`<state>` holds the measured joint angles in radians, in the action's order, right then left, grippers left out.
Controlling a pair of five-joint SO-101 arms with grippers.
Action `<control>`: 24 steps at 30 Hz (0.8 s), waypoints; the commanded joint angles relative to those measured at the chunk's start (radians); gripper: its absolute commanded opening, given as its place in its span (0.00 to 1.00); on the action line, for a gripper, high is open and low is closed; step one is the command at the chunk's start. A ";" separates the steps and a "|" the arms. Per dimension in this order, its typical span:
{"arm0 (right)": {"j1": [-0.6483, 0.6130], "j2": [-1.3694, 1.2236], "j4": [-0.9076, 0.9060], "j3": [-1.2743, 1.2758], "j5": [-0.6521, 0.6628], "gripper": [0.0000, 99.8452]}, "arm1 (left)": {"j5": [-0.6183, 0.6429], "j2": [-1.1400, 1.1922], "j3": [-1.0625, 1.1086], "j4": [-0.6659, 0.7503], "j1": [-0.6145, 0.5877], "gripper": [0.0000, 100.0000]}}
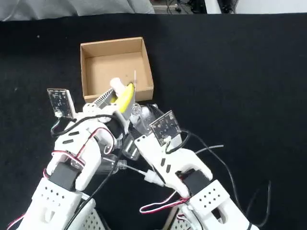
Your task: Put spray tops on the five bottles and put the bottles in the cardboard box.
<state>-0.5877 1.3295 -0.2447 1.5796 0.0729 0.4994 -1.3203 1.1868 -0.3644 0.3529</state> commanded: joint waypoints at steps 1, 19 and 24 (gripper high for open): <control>0.040 0.022 0.023 -0.005 0.002 0.16 | -0.011 -0.014 -0.018 0.017 0.015 0.03; 0.037 0.022 0.021 0.005 0.009 0.16 | -0.175 -0.006 -0.067 -0.152 0.050 0.08; 0.034 0.022 0.021 0.005 0.009 0.16 | -0.175 -0.005 -0.077 -0.203 0.047 0.14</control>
<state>-0.5800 1.3295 -0.2447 1.5950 0.0729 0.3353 -1.3203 1.1684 -0.5516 0.3974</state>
